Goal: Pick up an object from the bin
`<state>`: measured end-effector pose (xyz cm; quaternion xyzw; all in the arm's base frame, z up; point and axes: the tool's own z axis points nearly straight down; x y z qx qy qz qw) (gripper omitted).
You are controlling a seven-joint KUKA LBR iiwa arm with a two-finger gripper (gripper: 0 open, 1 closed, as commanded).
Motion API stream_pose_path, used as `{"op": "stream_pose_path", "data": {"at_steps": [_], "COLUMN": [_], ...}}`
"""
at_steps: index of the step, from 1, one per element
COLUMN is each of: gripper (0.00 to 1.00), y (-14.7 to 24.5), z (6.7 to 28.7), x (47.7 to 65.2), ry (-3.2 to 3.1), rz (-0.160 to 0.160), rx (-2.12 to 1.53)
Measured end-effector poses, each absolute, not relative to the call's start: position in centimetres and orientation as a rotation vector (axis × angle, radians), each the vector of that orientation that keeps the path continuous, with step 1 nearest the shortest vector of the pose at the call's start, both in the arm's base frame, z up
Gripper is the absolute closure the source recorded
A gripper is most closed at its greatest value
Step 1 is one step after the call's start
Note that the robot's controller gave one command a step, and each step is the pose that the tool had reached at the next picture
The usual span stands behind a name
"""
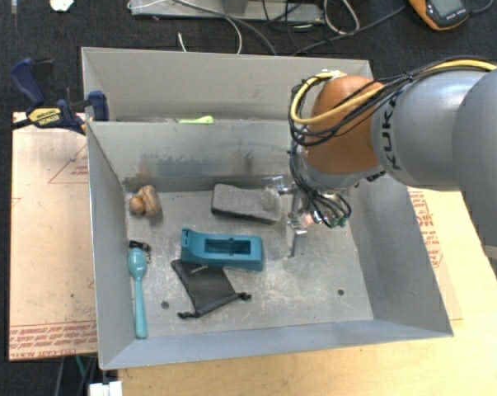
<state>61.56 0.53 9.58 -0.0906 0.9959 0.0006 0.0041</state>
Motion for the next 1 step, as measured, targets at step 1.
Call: {"op": "stream_pose_path", "data": {"at_steps": [1], "gripper": [0.0], "y": [2.07], "z": [11.73], "x": [58.82], "ry": [3.135], "rz": [0.005], "rx": [-0.104]}}
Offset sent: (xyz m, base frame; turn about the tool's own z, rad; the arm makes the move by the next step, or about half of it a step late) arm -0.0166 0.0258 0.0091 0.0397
